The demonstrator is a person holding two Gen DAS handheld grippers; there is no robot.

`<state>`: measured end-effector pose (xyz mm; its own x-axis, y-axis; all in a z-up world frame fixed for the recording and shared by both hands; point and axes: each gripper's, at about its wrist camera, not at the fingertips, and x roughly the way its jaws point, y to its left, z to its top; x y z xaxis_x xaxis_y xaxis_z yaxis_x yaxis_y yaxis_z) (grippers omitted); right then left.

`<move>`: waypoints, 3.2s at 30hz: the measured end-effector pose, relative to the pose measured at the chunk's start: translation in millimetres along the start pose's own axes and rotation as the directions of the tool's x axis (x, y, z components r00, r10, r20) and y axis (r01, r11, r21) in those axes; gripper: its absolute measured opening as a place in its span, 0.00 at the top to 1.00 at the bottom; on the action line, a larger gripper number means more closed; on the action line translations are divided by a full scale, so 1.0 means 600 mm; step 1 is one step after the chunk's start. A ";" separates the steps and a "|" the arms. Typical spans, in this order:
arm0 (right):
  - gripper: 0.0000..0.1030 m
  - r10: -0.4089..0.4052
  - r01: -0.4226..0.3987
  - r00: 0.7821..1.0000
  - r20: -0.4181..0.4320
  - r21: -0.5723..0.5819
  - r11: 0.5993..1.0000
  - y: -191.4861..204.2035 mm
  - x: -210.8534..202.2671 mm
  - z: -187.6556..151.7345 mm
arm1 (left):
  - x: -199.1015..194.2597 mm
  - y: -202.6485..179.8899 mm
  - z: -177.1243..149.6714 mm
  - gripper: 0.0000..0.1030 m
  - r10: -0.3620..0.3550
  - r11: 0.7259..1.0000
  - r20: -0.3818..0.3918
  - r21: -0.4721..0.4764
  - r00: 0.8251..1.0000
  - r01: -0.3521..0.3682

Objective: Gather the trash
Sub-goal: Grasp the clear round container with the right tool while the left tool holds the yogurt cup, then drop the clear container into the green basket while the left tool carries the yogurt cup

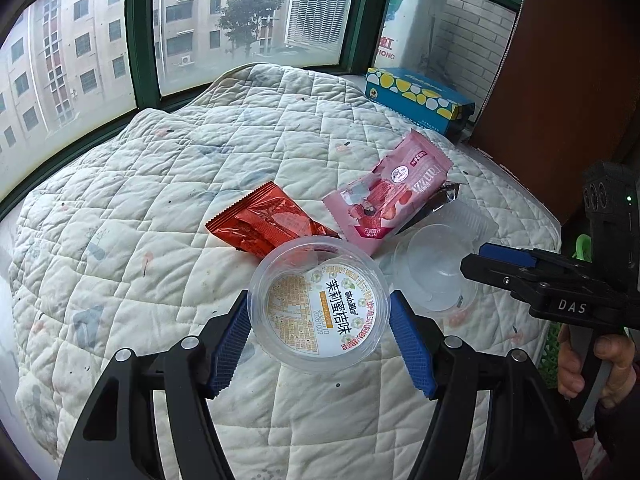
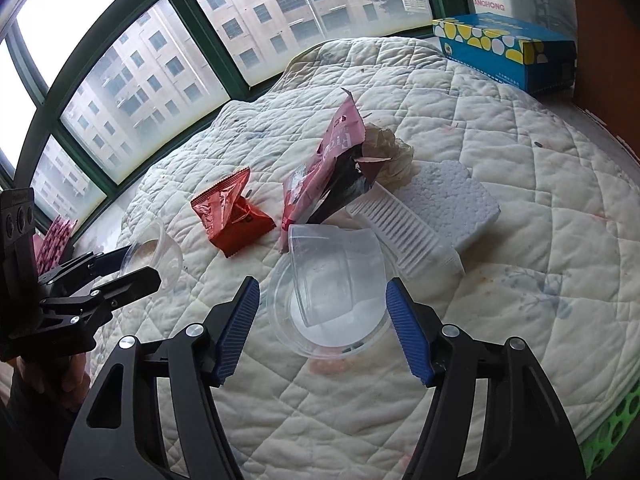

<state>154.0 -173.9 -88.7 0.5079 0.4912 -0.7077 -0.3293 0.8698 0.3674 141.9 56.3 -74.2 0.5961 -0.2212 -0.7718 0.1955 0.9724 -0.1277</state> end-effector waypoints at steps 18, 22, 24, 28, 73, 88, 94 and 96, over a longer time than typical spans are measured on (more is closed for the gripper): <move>0.45 0.006 -0.007 1.000 -0.024 -0.036 0.999 -0.008 0.037 0.007 | 0.012 0.004 -0.001 0.36 0.002 1.000 -0.017 -0.010 1.000 -0.002; 0.52 -0.001 0.000 1.000 -0.023 -0.039 0.999 -0.004 0.035 0.005 | 0.013 0.003 -0.002 0.36 0.004 1.000 -0.019 -0.011 1.000 -0.005; 0.52 -0.004 0.004 1.000 -0.013 -0.037 0.999 0.000 0.028 0.004 | 0.012 0.002 -0.002 0.36 0.004 1.000 -0.017 -0.011 1.000 -0.004; 0.53 -0.005 0.006 1.000 0.018 -0.018 1.000 0.004 0.004 0.002 | 0.006 0.000 -0.001 0.36 0.002 1.000 -0.009 -0.013 1.000 -0.002; 0.39 -0.195 0.193 0.981 0.003 -0.150 0.970 0.062 0.023 -0.008 | -0.028 0.014 -0.003 0.36 0.010 1.000 0.019 -0.025 1.000 -0.010; 0.39 -0.245 0.250 0.965 0.096 -0.046 0.967 0.047 -0.132 -0.029 | -0.055 -0.077 0.021 0.36 -0.067 0.997 0.061 0.050 0.996 0.064; 0.39 -0.315 0.312 0.939 0.138 0.043 0.949 0.013 -0.216 -0.058 | -0.063 -0.138 0.029 0.36 -0.124 0.988 0.068 0.097 0.990 0.117; 0.39 -0.344 0.336 0.926 0.154 0.075 0.939 -0.002 -0.244 -0.069 | -0.066 -0.162 0.031 0.36 -0.147 0.984 0.071 0.114 0.987 0.138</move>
<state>47.1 -248.8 -10.7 0.7060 0.1634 -0.6891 -0.0787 0.9851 0.1530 113.8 -30.9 -19.8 0.6149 -0.3663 -0.6984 0.3634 0.9176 -0.1613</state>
